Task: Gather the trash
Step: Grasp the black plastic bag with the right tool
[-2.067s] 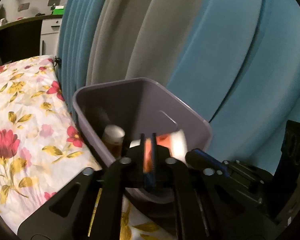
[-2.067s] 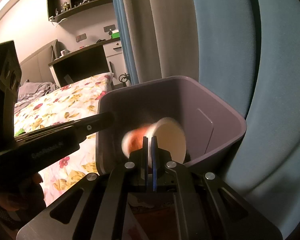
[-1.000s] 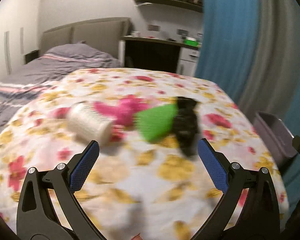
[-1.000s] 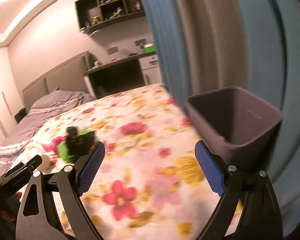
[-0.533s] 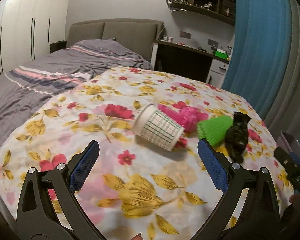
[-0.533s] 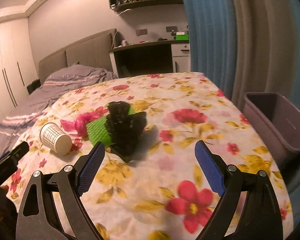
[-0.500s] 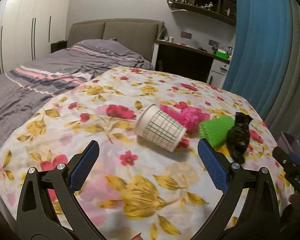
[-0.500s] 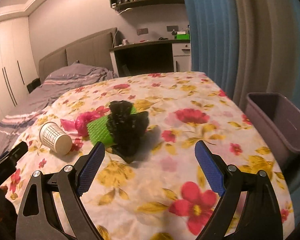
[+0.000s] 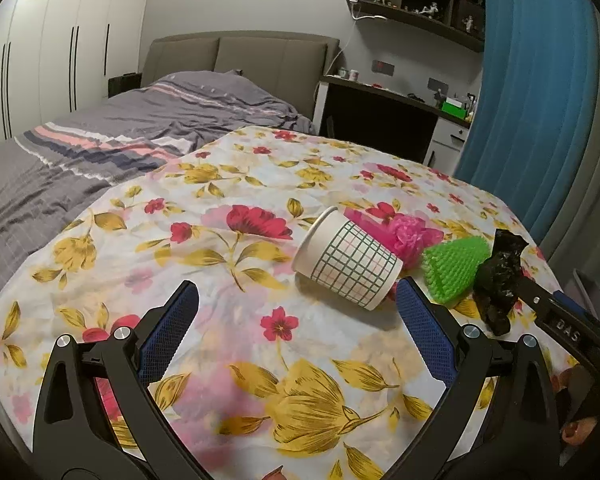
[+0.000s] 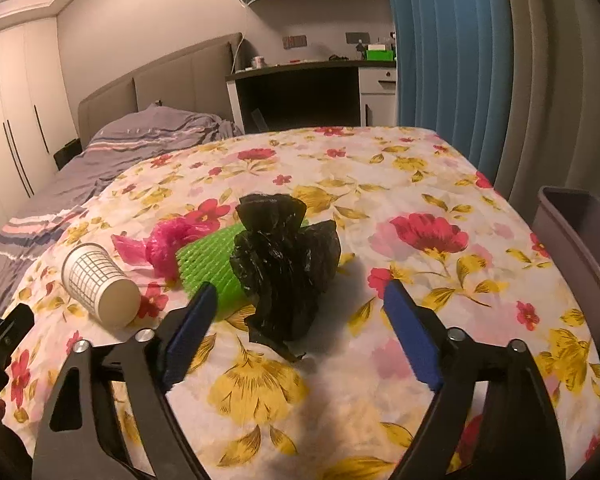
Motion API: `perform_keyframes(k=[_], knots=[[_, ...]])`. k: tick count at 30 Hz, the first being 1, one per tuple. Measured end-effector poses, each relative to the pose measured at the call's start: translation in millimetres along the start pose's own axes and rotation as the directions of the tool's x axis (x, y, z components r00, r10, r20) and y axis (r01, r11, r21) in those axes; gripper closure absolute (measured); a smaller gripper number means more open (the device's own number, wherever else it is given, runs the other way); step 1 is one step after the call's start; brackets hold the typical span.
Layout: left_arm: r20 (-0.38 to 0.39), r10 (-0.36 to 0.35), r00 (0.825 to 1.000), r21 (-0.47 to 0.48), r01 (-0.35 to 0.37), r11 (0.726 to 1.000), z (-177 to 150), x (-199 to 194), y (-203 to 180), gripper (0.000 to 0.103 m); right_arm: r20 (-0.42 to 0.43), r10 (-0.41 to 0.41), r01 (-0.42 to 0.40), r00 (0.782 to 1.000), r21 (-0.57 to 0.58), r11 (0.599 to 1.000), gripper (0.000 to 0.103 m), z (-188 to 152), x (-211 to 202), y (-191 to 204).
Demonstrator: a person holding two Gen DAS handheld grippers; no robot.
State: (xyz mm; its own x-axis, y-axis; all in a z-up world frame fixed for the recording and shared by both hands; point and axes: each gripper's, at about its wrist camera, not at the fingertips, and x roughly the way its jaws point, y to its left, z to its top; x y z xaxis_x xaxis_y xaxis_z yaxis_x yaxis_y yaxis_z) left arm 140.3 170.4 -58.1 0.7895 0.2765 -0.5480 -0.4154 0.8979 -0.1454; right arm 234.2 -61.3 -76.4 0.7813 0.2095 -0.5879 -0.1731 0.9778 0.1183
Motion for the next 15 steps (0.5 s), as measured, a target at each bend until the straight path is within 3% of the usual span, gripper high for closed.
perform_keyframes(k=[4,7,9,11,15], knots=[[-0.003,-0.003,1.0,0.009,0.003,1.0,-0.4,2.1,-2.9,0.006,-0.037,0.009,-0.009,0.999,-0.004,1.0,0.041,-1.4,11.0,-0.6],[-0.009,-0.008,1.0,0.014,0.009,1.0,-1.4,3.9,-4.9,0.006,-0.063,0.022,-0.022,0.998,-0.003,1.0,0.061,-3.9,17.3,-1.8],[-0.017,-0.015,1.0,0.018,0.015,1.0,-2.0,6.6,-5.2,0.006,-0.076,0.025,-0.026,0.997,-0.01,1.0,0.08,-5.9,20.3,-1.9],[-0.024,-0.02,1.0,0.016,0.021,1.0,-2.7,8.8,-4.8,0.006,-0.085,0.033,-0.034,0.996,-0.002,0.999,0.091,-6.5,21.4,-3.7],[-0.038,-0.044,0.998,0.01,0.045,0.999,-4.3,11.6,-7.4,0.006,-0.066,0.034,-0.033,0.997,0.008,0.999,0.099,-7.9,14.8,-9.8]])
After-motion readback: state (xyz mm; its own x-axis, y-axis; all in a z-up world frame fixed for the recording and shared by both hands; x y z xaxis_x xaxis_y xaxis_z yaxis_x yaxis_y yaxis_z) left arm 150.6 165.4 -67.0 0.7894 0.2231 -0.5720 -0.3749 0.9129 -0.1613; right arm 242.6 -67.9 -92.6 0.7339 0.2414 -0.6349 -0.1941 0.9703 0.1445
